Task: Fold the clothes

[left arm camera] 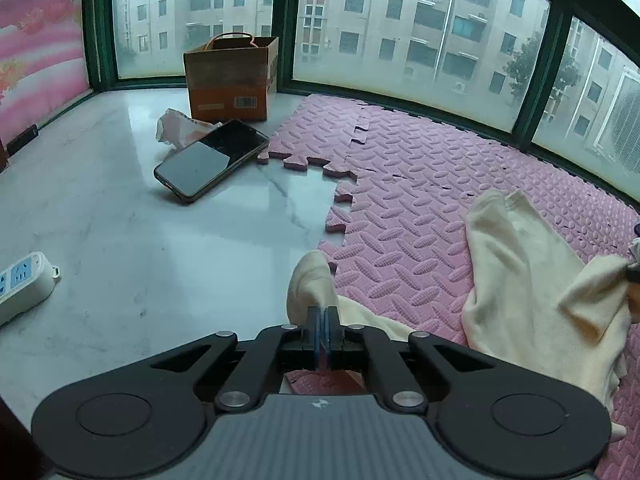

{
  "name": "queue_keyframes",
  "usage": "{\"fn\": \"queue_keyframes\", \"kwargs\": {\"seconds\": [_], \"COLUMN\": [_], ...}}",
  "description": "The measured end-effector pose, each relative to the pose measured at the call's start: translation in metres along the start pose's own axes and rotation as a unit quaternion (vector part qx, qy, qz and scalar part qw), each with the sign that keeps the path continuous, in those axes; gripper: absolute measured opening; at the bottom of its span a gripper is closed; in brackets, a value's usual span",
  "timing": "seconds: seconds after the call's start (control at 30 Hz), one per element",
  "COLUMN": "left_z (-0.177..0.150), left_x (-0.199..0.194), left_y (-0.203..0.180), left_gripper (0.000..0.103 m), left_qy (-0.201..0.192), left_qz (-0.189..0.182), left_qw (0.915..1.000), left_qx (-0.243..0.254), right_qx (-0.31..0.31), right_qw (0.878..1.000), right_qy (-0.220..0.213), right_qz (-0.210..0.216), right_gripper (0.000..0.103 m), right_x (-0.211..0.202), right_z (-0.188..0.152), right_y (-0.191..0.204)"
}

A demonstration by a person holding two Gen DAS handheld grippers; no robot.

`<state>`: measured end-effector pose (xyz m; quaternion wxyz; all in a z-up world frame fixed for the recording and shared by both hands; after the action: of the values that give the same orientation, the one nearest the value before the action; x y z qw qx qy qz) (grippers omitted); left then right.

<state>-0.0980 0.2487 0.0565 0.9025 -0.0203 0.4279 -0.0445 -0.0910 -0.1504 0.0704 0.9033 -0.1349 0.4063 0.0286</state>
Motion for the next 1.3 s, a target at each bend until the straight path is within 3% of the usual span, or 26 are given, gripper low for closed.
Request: {"fn": "queue_keyframes", "kwargs": {"seconds": [0.23, 0.27, 0.47, 0.53, 0.67, 0.73, 0.8, 0.93, 1.07, 1.17, 1.2, 1.3], "left_z": [-0.002, -0.003, 0.0, 0.002, 0.01, 0.012, 0.014, 0.014, 0.01, 0.009, 0.009, 0.012], "left_x": [0.005, 0.006, 0.01, 0.012, 0.005, 0.001, -0.001, -0.002, -0.008, -0.007, -0.005, 0.006], "left_y": [-0.001, -0.001, -0.004, -0.006, -0.011, -0.014, -0.012, -0.001, -0.005, -0.021, -0.029, -0.057], "left_gripper": [0.002, 0.002, 0.003, 0.003, 0.007, 0.009, 0.009, 0.009, 0.009, 0.017, 0.022, 0.024], "left_qy": [0.003, 0.004, 0.007, 0.01, 0.0, -0.007, -0.009, -0.004, 0.0, 0.007, 0.007, 0.016], "left_qz": [0.003, 0.003, 0.006, 0.016, 0.024, 0.036, 0.05, 0.065, 0.047, 0.027, 0.024, -0.001], "left_qw": [0.9999, 0.9999, 0.9999, 0.9996, 0.9989, 0.9977, 0.9968, 0.9967, 0.9974, 0.9968, 0.9964, 0.9952], "left_qx": [0.01, 0.01, 0.014, 0.021, 0.041, 0.056, 0.062, 0.049, 0.055, 0.074, 0.08, 0.096], "right_qx": [0.104, 0.117, 0.155, 0.172, 0.201, 0.173, 0.141, 0.094, 0.046, 0.026, 0.024, 0.021], "right_qw": [0.99, 0.987, 0.976, 0.97, 0.969, 0.978, 0.985, 0.993, 0.998, 0.999, 0.999, 0.998], "right_qy": [0.019, 0.024, 0.062, 0.077, 0.066, 0.051, 0.042, 0.03, 0.023, 0.034, 0.039, 0.056], "right_qz": [-0.098, -0.111, -0.137, -0.156, -0.126, -0.102, -0.085, -0.058, -0.045, -0.028, -0.021, -0.002], "right_gripper": [0.007, 0.003, 0.004, 0.009, 0.012, 0.017, 0.03, 0.034, 0.044, 0.048, 0.048, 0.044], "right_x": [-0.026, -0.03, -0.036, -0.037, -0.05, -0.059, -0.063, -0.061, -0.048, -0.031, -0.024, -0.002], "right_z": [-0.036, -0.047, -0.092, -0.103, -0.112, -0.109, -0.105, -0.095, -0.076, -0.064, -0.061, -0.057], "right_y": [-0.092, -0.103, -0.125, -0.13, -0.135, -0.123, -0.107, -0.082, -0.058, -0.046, -0.044, -0.038]}}
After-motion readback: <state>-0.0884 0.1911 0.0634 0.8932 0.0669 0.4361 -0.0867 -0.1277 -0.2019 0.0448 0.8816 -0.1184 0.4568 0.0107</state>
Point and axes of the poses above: each gripper's, at about its wrist camera, not at the fingertips, and x roughly the way its jaws point, y to its left, z to its top, the point moved 3 cm from there along x, roughly the way its jaws point, and after that the axes turned 4 degrees about y, right-handed, at the moved point
